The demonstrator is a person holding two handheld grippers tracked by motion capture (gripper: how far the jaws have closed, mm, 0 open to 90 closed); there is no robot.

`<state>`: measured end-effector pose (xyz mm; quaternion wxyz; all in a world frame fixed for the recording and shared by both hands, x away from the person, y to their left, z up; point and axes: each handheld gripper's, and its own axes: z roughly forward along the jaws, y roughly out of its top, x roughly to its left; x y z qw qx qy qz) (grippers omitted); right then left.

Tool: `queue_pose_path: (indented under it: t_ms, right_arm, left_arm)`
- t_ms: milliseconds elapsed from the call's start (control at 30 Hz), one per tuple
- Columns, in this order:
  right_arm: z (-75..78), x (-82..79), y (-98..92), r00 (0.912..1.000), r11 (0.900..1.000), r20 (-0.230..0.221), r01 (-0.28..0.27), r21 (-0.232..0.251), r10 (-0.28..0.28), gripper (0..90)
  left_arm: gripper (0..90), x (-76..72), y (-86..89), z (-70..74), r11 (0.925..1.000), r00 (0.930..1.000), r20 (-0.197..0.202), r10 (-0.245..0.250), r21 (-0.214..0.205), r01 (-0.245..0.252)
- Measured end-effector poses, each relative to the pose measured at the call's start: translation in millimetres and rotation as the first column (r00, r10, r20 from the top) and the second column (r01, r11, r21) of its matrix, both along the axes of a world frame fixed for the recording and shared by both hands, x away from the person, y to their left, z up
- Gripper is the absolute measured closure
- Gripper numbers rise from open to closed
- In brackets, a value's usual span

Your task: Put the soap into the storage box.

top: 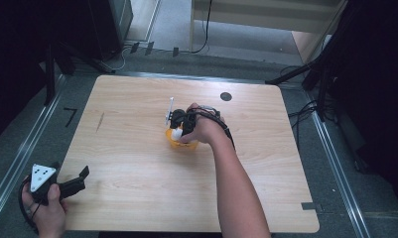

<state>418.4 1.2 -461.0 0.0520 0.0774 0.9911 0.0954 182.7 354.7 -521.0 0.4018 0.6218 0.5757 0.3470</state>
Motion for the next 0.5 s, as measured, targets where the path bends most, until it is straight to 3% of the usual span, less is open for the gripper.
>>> queue_pose_path:
  t_ms: [233,500]
  right_arm:
    - [17.3,0.6,-12.9,0.9994,0.9982,0.015,0.03,0.051,-0.031,43.4]
    - [29.7,-2.0,-36.6,0.9956,0.9942,0.028,0.087,0.064,-0.089,41.0]
  left_arm:
    - [2.2,0.1,-0.6,0.0,1.0,1.0,-0.003,0.001,0.003,-0.001]
    - [2.2,0.5,-1.0,-0.2,1.0,1.0,0.0,0.001,0.006,-0.001]
